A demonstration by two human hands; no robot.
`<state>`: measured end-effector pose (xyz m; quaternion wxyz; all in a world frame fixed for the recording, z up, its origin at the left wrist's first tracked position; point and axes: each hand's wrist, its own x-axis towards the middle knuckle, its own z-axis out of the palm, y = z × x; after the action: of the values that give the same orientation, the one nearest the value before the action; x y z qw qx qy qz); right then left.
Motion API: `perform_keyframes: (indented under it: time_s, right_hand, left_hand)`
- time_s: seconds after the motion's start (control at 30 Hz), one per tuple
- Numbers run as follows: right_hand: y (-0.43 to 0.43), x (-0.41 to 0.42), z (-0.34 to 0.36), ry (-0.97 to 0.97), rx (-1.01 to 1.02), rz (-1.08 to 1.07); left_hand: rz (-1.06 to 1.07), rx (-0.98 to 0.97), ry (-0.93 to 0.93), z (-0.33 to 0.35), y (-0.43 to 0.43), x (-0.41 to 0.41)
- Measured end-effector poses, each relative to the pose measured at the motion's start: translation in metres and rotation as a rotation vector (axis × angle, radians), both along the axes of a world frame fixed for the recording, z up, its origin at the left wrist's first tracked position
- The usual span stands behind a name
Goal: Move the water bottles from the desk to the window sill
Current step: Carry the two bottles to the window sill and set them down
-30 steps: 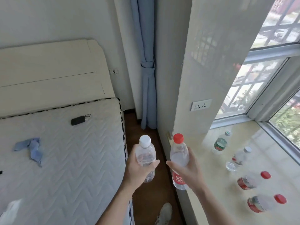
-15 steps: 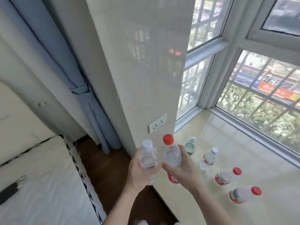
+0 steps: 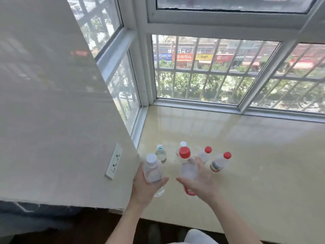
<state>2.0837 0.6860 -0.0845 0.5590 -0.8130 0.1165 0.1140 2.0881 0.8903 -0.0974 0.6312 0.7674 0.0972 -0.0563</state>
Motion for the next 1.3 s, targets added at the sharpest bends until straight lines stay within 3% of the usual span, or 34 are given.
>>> perform_keyframes:
  time_s: [0.23,0.53,0.87,1.3]
  right_hand:
    - [-0.004,-0.024,-0.037,0.117,-0.018,-0.221]
    - [-0.003,-0.027,-0.129,0.223,-0.083,-0.18]
    - [0.004,-0.005,-0.21,0.151,-0.08,-0.257]
    - [0.014,0.001,-0.237,0.058,-0.105,-0.181]
  left_hand:
    - [-0.114,-0.049,0.16,-0.04,0.005,0.014]
    - [-0.161,0.185,0.316,-0.135,0.007,0.034]
    - [-0.169,0.272,0.196,-0.197,-0.003,0.058]
    - [-0.109,0.278,0.187,-0.226,0.006,0.059]
